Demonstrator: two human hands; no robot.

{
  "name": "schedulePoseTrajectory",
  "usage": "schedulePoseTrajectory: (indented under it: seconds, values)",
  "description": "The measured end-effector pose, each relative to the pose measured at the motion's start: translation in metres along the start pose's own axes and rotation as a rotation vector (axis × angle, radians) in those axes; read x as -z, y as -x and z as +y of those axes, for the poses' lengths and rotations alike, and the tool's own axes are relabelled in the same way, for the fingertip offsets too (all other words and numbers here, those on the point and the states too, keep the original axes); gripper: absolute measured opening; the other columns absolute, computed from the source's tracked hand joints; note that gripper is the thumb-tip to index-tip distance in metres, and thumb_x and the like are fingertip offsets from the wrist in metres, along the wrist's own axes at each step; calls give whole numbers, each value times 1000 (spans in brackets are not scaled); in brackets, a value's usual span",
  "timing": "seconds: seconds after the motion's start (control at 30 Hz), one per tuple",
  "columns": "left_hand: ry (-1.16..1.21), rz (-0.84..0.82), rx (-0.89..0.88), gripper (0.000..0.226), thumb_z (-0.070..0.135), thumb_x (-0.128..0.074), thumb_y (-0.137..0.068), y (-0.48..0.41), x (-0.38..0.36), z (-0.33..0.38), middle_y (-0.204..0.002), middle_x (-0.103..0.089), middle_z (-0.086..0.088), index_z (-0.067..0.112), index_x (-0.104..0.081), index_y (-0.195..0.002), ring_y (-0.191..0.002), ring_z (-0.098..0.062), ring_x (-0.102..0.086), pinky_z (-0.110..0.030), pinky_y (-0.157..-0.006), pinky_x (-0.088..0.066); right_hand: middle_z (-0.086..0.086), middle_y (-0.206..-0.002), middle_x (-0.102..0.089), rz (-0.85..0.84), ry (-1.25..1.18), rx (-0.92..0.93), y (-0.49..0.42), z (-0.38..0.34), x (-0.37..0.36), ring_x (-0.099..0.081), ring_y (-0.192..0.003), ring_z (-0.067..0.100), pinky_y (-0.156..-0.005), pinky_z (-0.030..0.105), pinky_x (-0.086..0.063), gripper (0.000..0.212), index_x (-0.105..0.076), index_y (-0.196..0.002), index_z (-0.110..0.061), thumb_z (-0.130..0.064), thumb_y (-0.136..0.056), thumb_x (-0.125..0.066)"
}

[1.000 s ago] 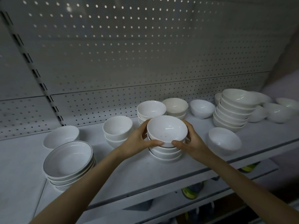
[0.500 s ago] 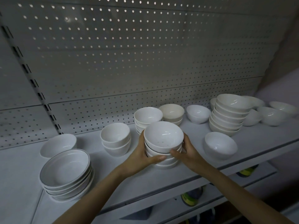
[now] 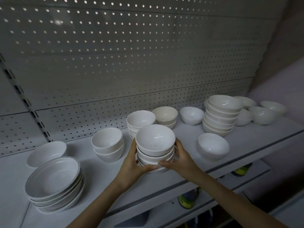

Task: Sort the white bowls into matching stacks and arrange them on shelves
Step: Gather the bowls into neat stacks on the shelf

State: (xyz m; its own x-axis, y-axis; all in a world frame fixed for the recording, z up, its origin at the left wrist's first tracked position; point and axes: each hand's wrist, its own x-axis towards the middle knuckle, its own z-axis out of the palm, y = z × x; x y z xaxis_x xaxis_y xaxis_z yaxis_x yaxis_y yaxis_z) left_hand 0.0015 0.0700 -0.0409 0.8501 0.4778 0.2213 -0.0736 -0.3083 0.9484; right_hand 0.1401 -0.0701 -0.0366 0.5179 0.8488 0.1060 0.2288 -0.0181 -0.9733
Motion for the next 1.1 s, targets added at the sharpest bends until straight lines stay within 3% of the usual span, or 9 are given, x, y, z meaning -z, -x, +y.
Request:
schedulePoseTrajectory:
  seconds: [0.17, 0.33, 0.47, 0.57, 0.67, 0.77, 0.87, 0.93, 1.1]
  values:
    - [-9, -8, 12, 100, 47, -82, -54, -1, 3, -3, -127, -41, 45, 46, -23, -135, -121, 17, -40, -3, -89, -41, -25, -134, -43, -15, -15, 21, -2, 1, -3, -42, -125, -5, -105, 27, -41, 87, -29, -130, -44, -37, -61, -81]
    - [-48, -61, 22, 110, 52, -81, -57, 1, 7, -1, -135, -37, 40, 38, -15, -145, -127, 12, -37, -5, -97, -37, -24, -139, -33, -214, 70, -23, -11, -10, 21, -33, -132, -5, -99, 18, -39, 81, -23, -133, -39, -50, -68, -71]
    - [-32, -32, 61, 121, 59, -83, -51, -1, 15, 10, -139, -32, 39, 41, -10, -146, -129, 15, -33, -14, -102, -36, -12, -137, -36, -32, 240, -7, -43, -18, 61, -33, -130, 5, -98, 21, -33, 56, -34, -139, -21, -36, -89, -53]
    - [-24, 23, 96, 111, 68, -81, -43, 0, 12, 24, -118, -32, 59, 57, -13, -131, -116, 28, -35, -2, -90, -38, -2, -128, -48, 108, 395, 110, -80, -21, 81, -44, -121, 11, -97, 19, -32, 46, -49, -130, -15, -32, -88, -60]
    - [-34, 55, 94, 98, 60, -80, -49, 0, 3, 32, -117, -38, 56, 60, -18, -125, -114, 26, -39, 1, -84, -40, 9, -133, -49, 53, 636, 160, -119, -5, 94, -44, -124, 21, -96, 15, -27, 44, -53, -127, -7, -20, -86, -65]
    - [-32, 110, 115, 98, 70, -78, -44, -1, -4, 37, -114, -38, 57, 60, -21, -123, -111, 28, -39, 1, -81, -41, 7, -134, -51, -58, 804, 134, -145, 12, 99, -43, -125, 23, -102, 29, -30, 47, -55, -126, -13, -27, -83, -69]
    - [-44, 152, 141, 96, 72, -77, -42, -2, -9, 41, -112, -42, 55, 57, -26, -123, -110, 27, -42, 1, -81, -42, 10, -119, -62, -135, 977, 150, -163, 21, 100, -52, -114, 27, -93, 34, -38, 35, -65, -111, -9, -27, -81, -71]
    - [-50, 167, 154, 93, 63, -79, -47, -3, -13, 42, -113, -43, 53, 55, -28, -124, -110, 25, -43, 0, -81, -42, 9, -95, -68, -137, 975, 170, -170, 23, 101, -59, -96, 27, -75, 32, -43, 21, -68, -90, -6, -23, -79, -72]
    - [-76, 202, 194, 78, 37, -83, -65, -4, -20, 47, -104, -41, 59, 53, -29, -118, -103, 30, -43, 2, -78, -41, 0, -66, -58, -104, 889, 88, -176, 16, 102, -50, -69, 22, -58, 32, -35, 16, -54, -67, -8, -12, -81, -62]
